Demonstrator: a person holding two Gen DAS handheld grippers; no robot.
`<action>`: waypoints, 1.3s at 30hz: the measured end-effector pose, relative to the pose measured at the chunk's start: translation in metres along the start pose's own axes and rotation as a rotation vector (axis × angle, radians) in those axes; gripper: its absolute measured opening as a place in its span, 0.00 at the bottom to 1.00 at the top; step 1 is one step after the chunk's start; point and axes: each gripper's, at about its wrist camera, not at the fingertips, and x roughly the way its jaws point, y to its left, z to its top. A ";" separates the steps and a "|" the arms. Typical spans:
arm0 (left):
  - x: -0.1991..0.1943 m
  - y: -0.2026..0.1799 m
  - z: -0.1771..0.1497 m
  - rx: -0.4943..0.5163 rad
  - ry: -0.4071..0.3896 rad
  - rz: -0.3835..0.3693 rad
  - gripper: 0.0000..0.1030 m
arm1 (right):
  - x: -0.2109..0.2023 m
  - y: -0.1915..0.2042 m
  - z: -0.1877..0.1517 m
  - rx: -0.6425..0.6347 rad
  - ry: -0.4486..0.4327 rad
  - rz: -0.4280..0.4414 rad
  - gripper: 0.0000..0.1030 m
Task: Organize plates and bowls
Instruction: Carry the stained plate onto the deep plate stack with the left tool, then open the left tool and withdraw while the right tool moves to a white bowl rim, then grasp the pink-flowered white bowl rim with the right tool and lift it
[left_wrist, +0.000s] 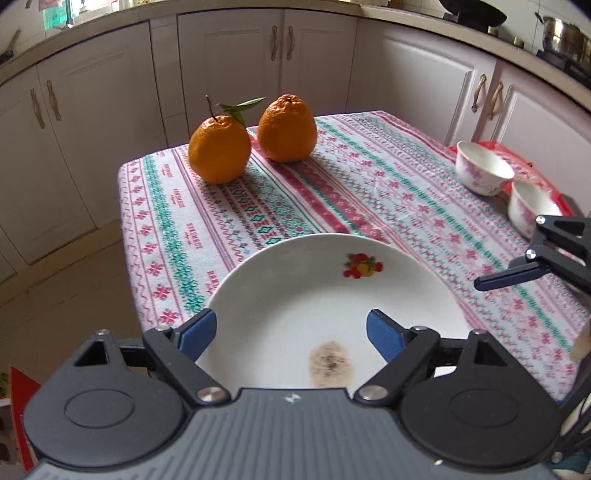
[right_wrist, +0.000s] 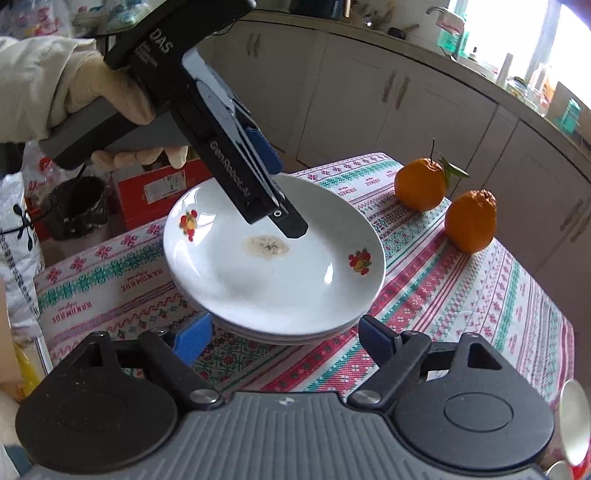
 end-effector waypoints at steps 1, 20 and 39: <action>0.000 -0.001 0.000 0.005 -0.005 0.010 0.85 | -0.001 0.000 -0.002 0.001 0.001 -0.009 0.87; -0.047 -0.117 -0.034 -0.026 -0.319 -0.081 0.91 | -0.102 -0.048 -0.087 0.425 -0.140 -0.257 1.00; 0.032 -0.317 -0.033 0.367 -0.260 -0.299 0.91 | -0.166 -0.118 -0.234 0.724 -0.028 -0.423 1.00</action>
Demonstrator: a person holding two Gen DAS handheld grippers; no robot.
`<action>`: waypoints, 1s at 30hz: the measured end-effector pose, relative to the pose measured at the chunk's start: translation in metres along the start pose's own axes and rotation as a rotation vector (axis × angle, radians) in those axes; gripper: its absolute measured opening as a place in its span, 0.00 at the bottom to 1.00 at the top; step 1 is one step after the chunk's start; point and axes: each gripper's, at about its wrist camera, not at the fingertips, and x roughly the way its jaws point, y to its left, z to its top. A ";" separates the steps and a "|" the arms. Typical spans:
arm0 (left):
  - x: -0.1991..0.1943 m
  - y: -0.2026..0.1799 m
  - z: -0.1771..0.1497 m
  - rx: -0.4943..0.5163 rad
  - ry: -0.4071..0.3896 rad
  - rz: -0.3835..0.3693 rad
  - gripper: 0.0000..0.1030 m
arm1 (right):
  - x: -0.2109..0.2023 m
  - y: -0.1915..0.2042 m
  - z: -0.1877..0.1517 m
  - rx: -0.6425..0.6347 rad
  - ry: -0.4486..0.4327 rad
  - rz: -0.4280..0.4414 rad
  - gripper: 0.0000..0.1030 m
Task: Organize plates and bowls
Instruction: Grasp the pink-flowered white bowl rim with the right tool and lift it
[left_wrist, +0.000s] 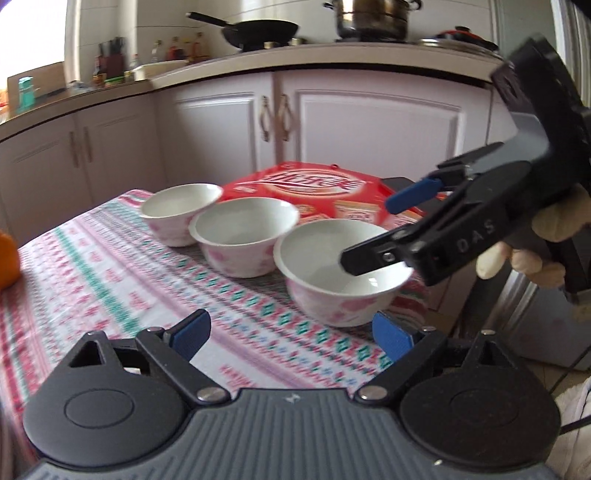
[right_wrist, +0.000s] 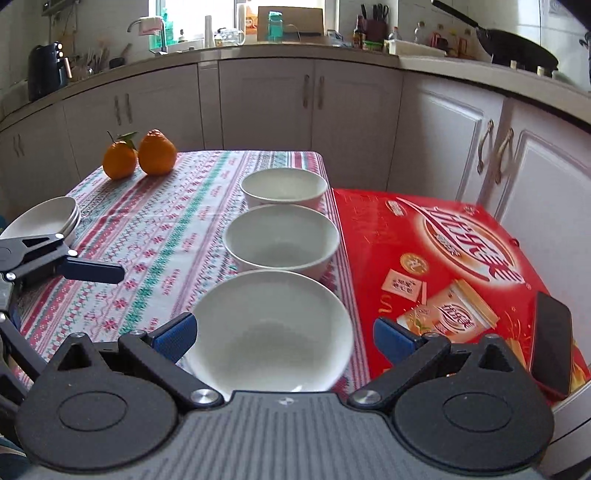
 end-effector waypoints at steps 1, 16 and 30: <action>0.006 -0.006 0.002 0.012 0.000 -0.011 0.91 | 0.002 -0.004 -0.001 0.004 0.005 0.012 1.00; 0.039 -0.022 0.009 0.038 0.007 -0.054 0.82 | 0.022 -0.026 0.000 0.087 0.062 0.152 0.73; 0.018 -0.016 0.009 0.011 0.004 -0.037 0.80 | 0.013 -0.008 0.007 0.058 0.057 0.188 0.72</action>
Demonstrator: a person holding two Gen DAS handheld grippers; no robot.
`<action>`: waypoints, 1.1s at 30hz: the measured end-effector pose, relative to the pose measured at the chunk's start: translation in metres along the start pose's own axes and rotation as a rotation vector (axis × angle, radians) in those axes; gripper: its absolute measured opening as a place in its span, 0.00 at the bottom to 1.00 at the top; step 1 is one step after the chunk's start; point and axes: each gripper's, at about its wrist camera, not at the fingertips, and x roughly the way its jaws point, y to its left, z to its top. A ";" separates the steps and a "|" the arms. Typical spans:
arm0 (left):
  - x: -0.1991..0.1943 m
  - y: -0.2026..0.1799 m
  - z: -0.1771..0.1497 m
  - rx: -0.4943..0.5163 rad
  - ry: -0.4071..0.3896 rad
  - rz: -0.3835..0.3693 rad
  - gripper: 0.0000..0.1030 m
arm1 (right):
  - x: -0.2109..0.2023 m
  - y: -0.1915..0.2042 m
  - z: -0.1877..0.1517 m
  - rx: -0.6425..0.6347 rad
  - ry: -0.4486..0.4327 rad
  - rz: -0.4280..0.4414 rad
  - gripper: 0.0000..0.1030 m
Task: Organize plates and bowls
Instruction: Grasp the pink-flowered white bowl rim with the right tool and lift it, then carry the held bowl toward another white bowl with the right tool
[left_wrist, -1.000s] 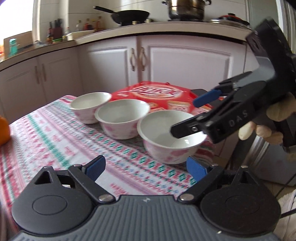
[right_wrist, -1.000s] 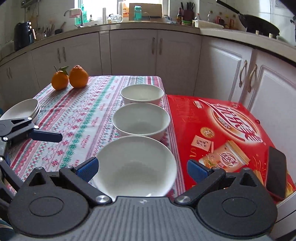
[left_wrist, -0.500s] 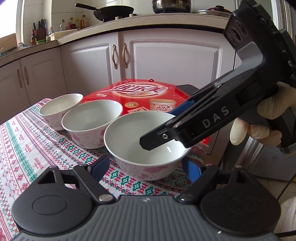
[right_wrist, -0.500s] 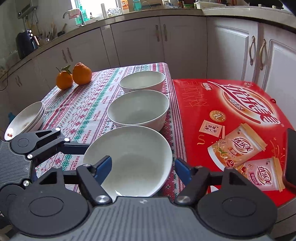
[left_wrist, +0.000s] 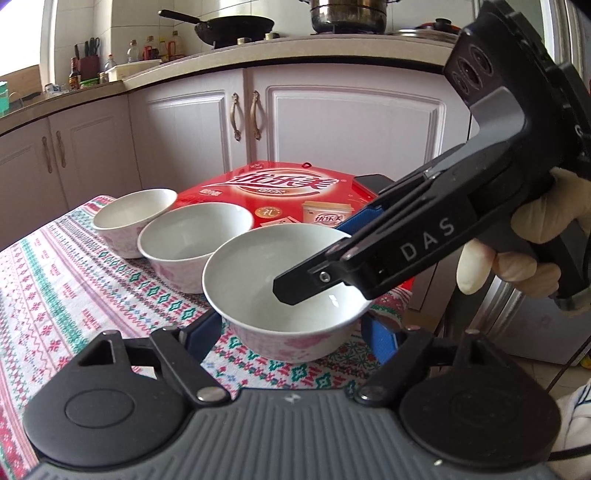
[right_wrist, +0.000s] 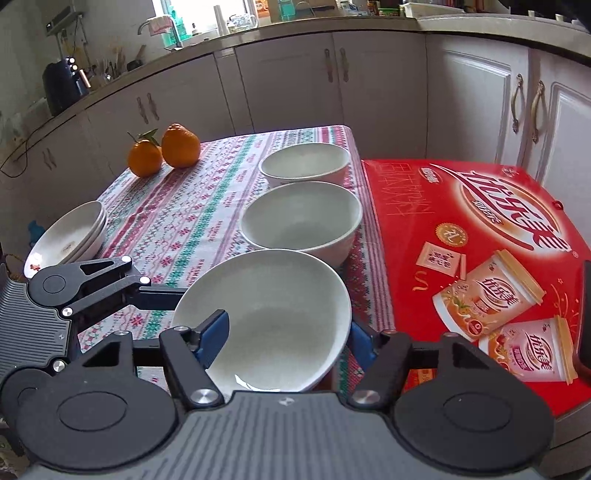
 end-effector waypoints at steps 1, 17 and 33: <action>-0.003 0.002 0.000 -0.004 0.001 0.008 0.80 | 0.001 0.004 0.001 -0.010 0.001 0.007 0.72; -0.057 0.043 -0.028 -0.082 0.036 0.161 0.80 | 0.037 0.079 0.023 -0.168 0.030 0.160 0.72; -0.069 0.075 -0.049 -0.152 0.060 0.217 0.80 | 0.074 0.115 0.036 -0.226 0.072 0.208 0.72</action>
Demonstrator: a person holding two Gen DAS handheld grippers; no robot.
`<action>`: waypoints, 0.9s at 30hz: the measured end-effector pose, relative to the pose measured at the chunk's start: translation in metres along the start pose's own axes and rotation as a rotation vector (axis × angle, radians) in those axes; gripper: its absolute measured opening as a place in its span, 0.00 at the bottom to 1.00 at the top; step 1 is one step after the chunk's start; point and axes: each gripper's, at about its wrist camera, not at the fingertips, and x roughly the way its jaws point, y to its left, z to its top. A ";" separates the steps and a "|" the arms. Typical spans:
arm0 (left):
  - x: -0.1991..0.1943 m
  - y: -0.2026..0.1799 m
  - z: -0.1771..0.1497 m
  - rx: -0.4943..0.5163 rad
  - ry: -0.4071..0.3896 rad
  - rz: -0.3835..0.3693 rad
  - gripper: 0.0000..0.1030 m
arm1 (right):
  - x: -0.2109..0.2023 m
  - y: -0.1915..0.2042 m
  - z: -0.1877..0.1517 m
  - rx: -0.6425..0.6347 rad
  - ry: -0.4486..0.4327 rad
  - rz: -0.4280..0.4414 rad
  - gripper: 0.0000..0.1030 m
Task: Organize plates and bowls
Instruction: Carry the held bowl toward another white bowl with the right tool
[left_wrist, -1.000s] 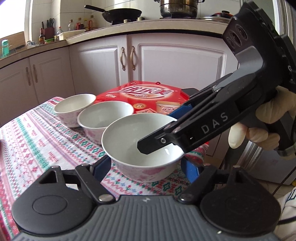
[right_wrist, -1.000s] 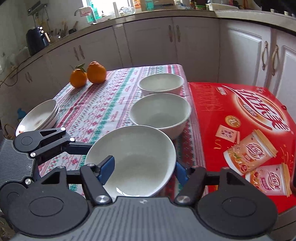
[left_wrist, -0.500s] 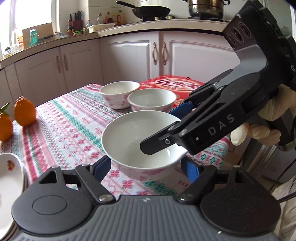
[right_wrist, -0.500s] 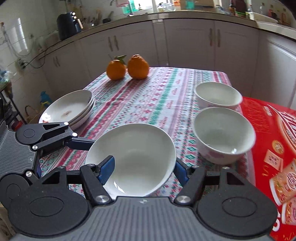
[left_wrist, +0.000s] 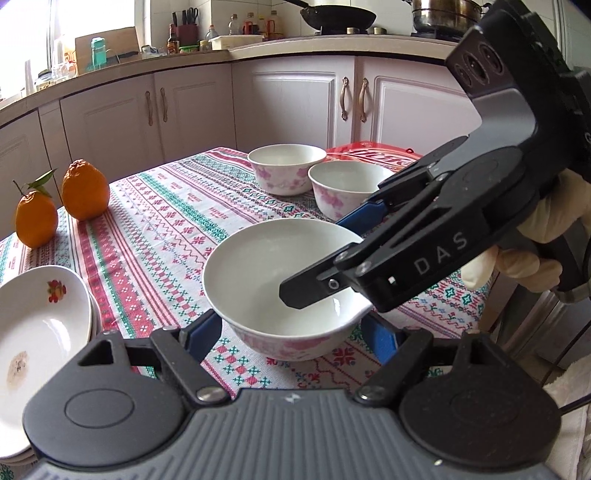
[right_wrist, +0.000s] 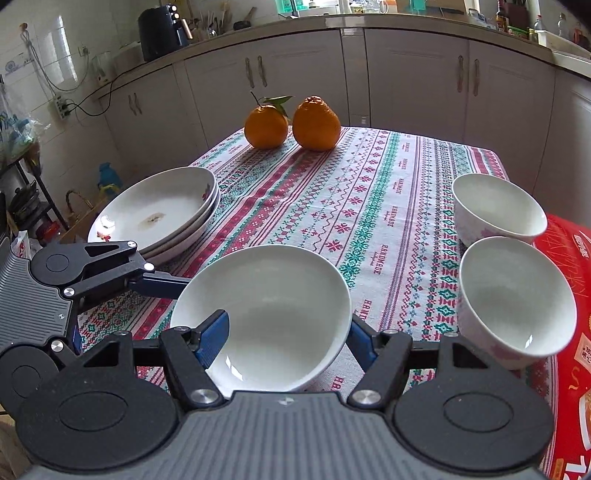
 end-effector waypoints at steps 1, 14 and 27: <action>0.000 0.001 0.000 -0.001 0.000 -0.002 0.80 | 0.001 0.000 0.000 0.000 0.003 0.001 0.72; 0.001 0.006 -0.002 -0.021 -0.001 -0.012 0.80 | 0.003 0.001 0.002 0.000 0.005 0.004 0.72; -0.011 0.003 -0.002 -0.018 -0.005 -0.016 0.92 | -0.013 0.006 -0.004 -0.018 -0.054 0.002 0.99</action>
